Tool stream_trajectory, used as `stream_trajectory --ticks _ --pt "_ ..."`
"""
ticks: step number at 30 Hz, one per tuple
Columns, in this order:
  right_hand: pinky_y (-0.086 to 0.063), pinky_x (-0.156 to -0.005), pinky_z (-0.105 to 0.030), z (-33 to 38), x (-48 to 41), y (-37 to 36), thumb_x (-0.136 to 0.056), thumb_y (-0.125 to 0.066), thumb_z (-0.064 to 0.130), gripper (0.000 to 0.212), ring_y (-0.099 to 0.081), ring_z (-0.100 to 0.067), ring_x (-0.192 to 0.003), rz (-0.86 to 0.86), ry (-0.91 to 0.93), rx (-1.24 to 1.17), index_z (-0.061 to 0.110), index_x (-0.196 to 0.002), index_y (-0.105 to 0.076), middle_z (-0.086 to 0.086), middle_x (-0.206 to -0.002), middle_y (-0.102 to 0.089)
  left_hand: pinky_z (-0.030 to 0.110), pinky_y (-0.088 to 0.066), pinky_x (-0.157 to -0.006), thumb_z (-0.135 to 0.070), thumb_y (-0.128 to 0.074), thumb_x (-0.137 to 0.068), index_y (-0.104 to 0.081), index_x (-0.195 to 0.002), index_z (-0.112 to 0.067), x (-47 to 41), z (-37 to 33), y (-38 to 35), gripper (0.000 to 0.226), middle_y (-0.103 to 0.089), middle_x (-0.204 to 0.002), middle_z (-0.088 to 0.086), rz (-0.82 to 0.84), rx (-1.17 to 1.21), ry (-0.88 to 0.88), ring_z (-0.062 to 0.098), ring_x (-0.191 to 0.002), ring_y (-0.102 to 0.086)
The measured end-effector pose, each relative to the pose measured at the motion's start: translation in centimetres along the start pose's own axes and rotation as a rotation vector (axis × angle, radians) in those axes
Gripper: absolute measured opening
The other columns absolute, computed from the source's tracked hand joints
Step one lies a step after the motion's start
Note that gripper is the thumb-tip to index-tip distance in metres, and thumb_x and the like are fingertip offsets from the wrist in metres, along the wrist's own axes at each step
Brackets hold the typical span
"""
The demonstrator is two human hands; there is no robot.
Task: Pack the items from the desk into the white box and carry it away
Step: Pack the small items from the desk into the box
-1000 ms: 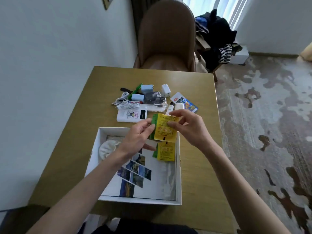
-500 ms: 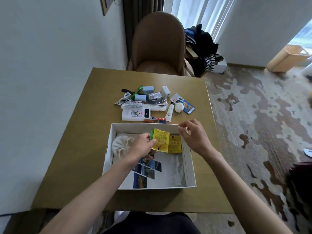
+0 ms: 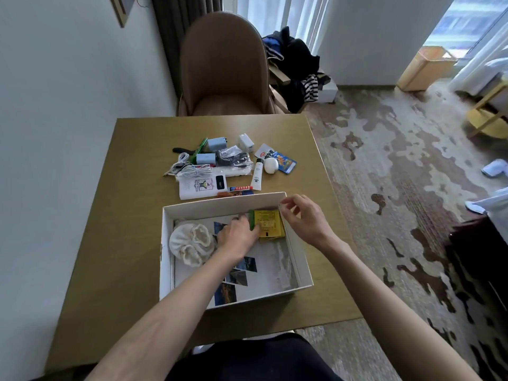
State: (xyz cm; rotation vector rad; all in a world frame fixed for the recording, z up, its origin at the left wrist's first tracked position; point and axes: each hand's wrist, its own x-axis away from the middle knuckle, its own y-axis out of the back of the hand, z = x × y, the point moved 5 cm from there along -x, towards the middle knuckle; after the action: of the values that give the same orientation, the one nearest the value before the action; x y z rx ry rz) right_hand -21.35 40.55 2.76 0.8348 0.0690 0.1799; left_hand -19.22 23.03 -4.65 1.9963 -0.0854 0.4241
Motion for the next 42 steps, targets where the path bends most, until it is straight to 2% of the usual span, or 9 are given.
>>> stream_trajectory --ticks 6,9,14,20,25,29,32,37,42 --pt "-0.049 -0.073 -0.027 0.1 0.2 -0.2 -0.093 -0.060 0.021 0.016 -0.058 -0.010 -0.082 -0.015 0.027 0.026 0.020 -0.108 -0.064 0.004 -0.098 -0.060 0.040 -0.058 -0.074 -0.042 -0.048 -0.095 -0.060 -0.097 -0.016 0.1 -0.9 -0.7 0.029 -0.067 -0.094 0.005 0.175 0.105 -0.057 0.024 -0.080 -0.066" --pt "-0.048 -0.071 -0.022 0.2 0.0 0.0 -0.094 -0.060 0.022 0.017 -0.058 -0.006 -0.082 -0.011 0.043 0.031 0.020 -0.110 -0.064 0.005 -0.099 -0.060 0.040 -0.058 -0.073 -0.037 -0.047 -0.095 -0.062 -0.095 -0.016 0.3 -0.9 0.3 0.026 -0.067 -0.091 0.006 0.158 0.077 -0.096 0.025 -0.077 -0.066" --pt "-0.047 -0.071 -0.020 0.6 -1.1 0.7 -0.092 -0.061 0.017 0.019 -0.059 -0.008 -0.082 -0.074 0.054 0.005 0.016 -0.111 -0.066 0.004 -0.099 -0.062 0.031 -0.053 -0.058 -0.028 -0.045 -0.097 -0.061 -0.099 -0.017 0.6 0.1 4.7 0.019 -0.068 -0.088 -0.001 -0.068 0.100 -0.185 0.015 -0.070 -0.063" --pt "-0.052 -0.070 -0.030 1.0 -5.6 1.6 -0.093 -0.059 0.015 0.012 -0.060 -0.014 -0.078 -0.132 0.047 -0.084 0.014 -0.102 -0.067 0.001 -0.090 -0.065 0.029 -0.052 -0.079 -0.011 -0.051 -0.091 -0.064 -0.108 -0.016 -1.3 -1.3 10.4 0.022 -0.065 -0.101 -0.002 -0.387 0.224 -0.392 0.014 -0.099 -0.055" --pt "-0.052 -0.084 -0.042 -0.6 -12.3 0.3 -0.093 -0.054 0.017 0.022 -0.063 -0.022 -0.093 0.027 -0.063 0.001 0.011 -0.110 -0.067 -0.009 -0.108 -0.068 0.030 -0.041 -0.071 -0.019 -0.047 -0.092 -0.054 -0.121 -0.020 -7.6 -3.3 9.2 0.029 -0.061 -0.113 0.000 -0.222 0.094 -0.248 0.015 -0.101 -0.051" --pt "-0.045 -0.094 -0.040 -4.0 -17.5 -2.6 -0.092 -0.047 0.017 0.036 -0.052 -0.031 -0.119 0.220 -0.136 0.198 0.015 -0.127 -0.058 -0.013 -0.133 -0.053 0.042 -0.048 -0.085 -0.025 -0.049 -0.091 -0.034 -0.141 -0.022 -12.4 -4.7 6.4 0.052 -0.052 -0.135 0.005 -0.059 -0.072 -0.133 0.025 -0.121 -0.049" --pt "-0.044 -0.089 -0.043 -6.0 -20.5 -4.9 -0.091 -0.052 0.021 0.035 -0.047 -0.034 -0.120 0.302 -0.113 0.333 0.017 -0.126 -0.055 -0.014 -0.131 -0.049 0.042 -0.047 -0.087 -0.026 -0.050 -0.092 -0.038 -0.138 -0.017 -15.4 -5.3 4.8 0.048 -0.054 -0.132 0.008 -0.031 -0.170 -0.062 0.028 -0.118 -0.051" --pt "-0.037 -0.094 -0.048 -7.2 -23.3 -7.0 -0.087 -0.058 0.038 0.037 -0.048 -0.034 -0.115 0.257 -0.047 0.552 0.017 -0.117 -0.057 -0.012 -0.121 -0.049 0.034 -0.039 -0.067 -0.031 -0.051 -0.093 -0.059 -0.111 -0.015 -18.9 -5.9 2.9 0.025 -0.066 -0.111 0.009 -0.002 -0.328 0.040 0.030 -0.099 -0.061" --pt "-0.044 -0.082 -0.042 -8.6 -23.9 -7.4 -0.080 -0.063 0.031 0.054 -0.053 -0.037 -0.109 0.312 -0.056 0.398 0.020 -0.130 -0.047 -0.013 -0.120 -0.046 0.035 -0.035 -0.069 -0.044 -0.058 -0.089 -0.050 -0.122 -0.013 -20.6 -6.7 0.8 0.047 -0.064 -0.116 0.012 -0.012 -0.395 0.051 0.033 -0.105 -0.061"
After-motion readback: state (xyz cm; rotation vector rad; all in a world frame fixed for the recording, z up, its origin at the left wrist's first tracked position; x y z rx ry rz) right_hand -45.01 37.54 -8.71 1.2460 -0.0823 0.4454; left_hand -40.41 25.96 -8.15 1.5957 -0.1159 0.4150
